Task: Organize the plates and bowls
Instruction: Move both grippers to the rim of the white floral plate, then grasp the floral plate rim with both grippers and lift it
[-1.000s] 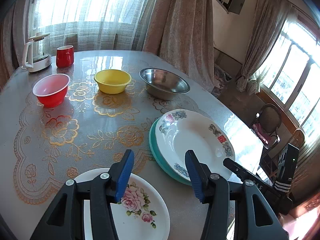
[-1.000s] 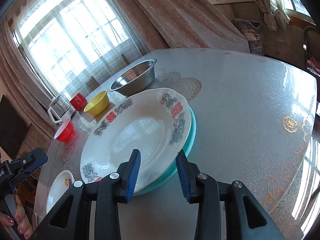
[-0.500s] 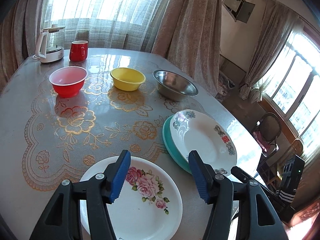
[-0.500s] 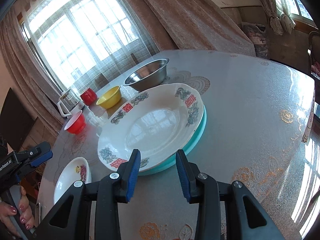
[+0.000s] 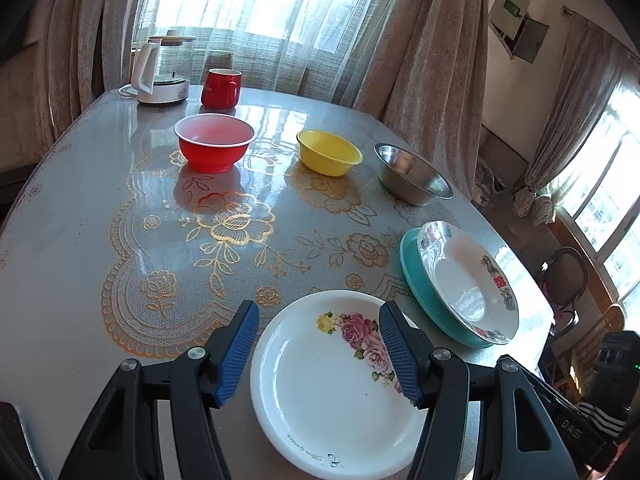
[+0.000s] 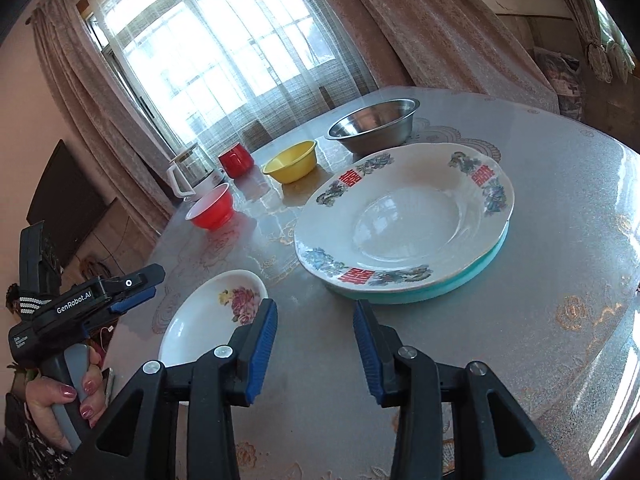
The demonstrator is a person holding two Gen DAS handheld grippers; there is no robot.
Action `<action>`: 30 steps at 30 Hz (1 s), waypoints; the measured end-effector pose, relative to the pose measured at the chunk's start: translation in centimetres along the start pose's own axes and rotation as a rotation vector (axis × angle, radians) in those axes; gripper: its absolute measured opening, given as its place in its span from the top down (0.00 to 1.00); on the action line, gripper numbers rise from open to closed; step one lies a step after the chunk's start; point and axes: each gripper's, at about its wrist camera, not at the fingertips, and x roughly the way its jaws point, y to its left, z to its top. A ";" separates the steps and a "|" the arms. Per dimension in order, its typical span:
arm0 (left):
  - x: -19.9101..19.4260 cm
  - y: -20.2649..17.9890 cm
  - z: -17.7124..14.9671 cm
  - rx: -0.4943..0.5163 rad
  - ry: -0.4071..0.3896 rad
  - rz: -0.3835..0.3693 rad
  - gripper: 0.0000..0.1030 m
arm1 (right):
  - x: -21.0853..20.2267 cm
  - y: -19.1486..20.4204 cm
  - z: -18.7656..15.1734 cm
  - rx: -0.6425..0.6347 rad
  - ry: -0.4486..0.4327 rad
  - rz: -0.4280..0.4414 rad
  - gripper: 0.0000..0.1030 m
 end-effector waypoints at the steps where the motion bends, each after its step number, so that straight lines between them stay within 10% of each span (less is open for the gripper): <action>1: 0.1 0.4 -0.2 -0.005 0.006 0.005 0.38 | 0.5 0.3 -0.3 -0.007 0.016 -0.001 0.61; 30: 2.0 2.0 -3.1 0.003 0.082 -0.055 0.52 | 5.2 3.4 -1.7 -0.041 0.105 0.019 0.61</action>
